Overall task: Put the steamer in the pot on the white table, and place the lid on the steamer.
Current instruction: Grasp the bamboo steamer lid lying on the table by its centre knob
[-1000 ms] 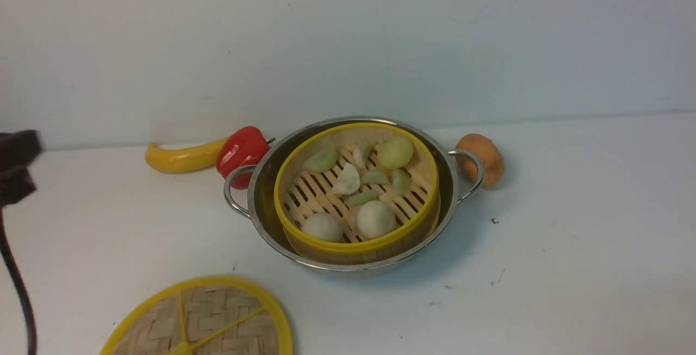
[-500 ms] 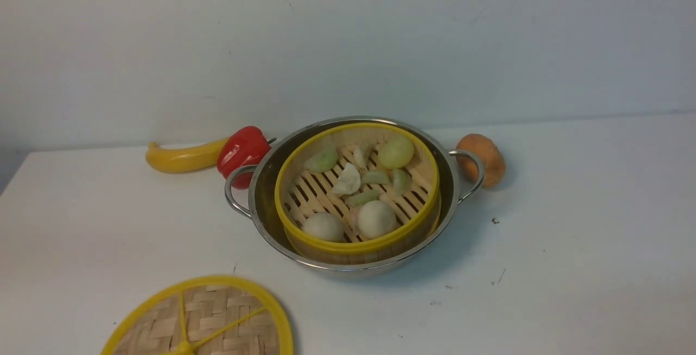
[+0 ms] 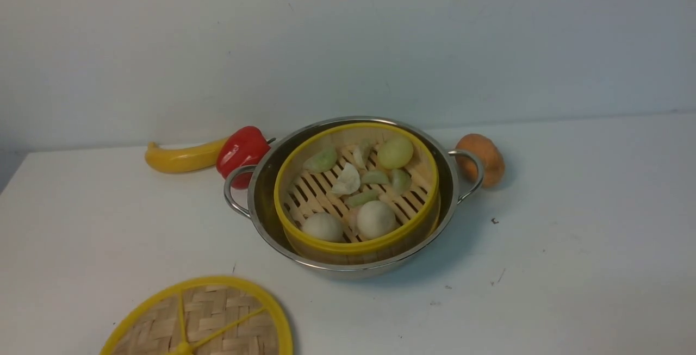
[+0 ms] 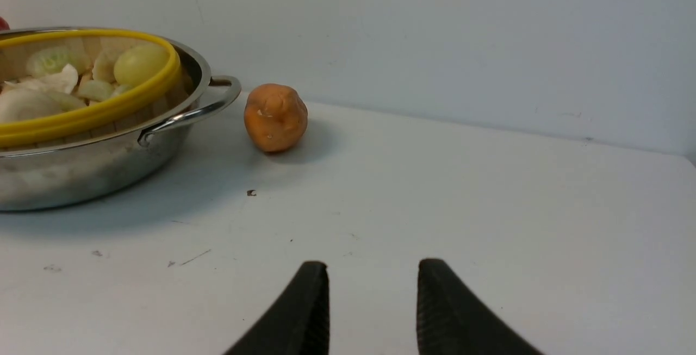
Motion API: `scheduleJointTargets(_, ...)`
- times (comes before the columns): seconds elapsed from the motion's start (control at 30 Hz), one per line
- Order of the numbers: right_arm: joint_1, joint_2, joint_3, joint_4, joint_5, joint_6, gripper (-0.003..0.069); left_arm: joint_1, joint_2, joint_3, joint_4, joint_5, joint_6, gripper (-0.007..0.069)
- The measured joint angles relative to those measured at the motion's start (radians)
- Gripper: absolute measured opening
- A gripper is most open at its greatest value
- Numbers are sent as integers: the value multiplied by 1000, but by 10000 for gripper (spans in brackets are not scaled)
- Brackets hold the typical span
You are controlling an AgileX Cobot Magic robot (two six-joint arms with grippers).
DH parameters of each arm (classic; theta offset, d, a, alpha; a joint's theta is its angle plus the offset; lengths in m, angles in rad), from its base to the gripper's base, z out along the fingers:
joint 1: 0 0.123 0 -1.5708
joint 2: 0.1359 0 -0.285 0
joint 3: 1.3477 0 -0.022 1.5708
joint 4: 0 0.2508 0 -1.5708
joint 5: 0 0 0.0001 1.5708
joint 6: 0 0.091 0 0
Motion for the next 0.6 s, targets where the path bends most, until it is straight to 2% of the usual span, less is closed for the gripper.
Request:
scheduleJointTargets(0.03,0,0,0,0,0,0,249,-1,0,0,-146,25,139,209)
scheduleJointTargets(0.1,0,0,0,0,0,0,249,-5,0,0,-517,108,535,209)
scheduleJointTargets(0.13,0,-1,0,0,0,0,249,-5,0,0,-517,108,571,209)
scheduleJointTargets(0.17,0,-1,0,0,0,0,249,-6,0,0,-708,170,794,209)
scheduleJointTargets(0.2,0,-1,0,0,0,0,249,-6,0,-1,-753,177,822,209)
scheduleJointTargets(0.23,0,-1,0,0,0,0,249,-9,-1,-8,-859,218,978,209)
scheduleJointTargets(0.27,0,-1,0,0,0,0,249,-14,-1,-15,-885,225,1046,209)
scheduleJointTargets(0.3,0,-1,0,0,0,0,249,-28,-1,-24,-888,225,1083,209)
scheduleJointTargets(0.4,0,-1,0,0,0,0,249,-79,20,-30,-816,195,1074,209)
scheduleJointTargets(0.5,0,-1,0,0,0,0,249,-250,91,-30,-572,126,984,209)
scheduleJointTargets(0.57,0,-1,0,0,0,0,249,-400,137,-30,-426,72,921,209)
scheduleJointTargets(0.6,0,-1,0,0,0,0,249,-451,152,-30,-387,51,892,209)
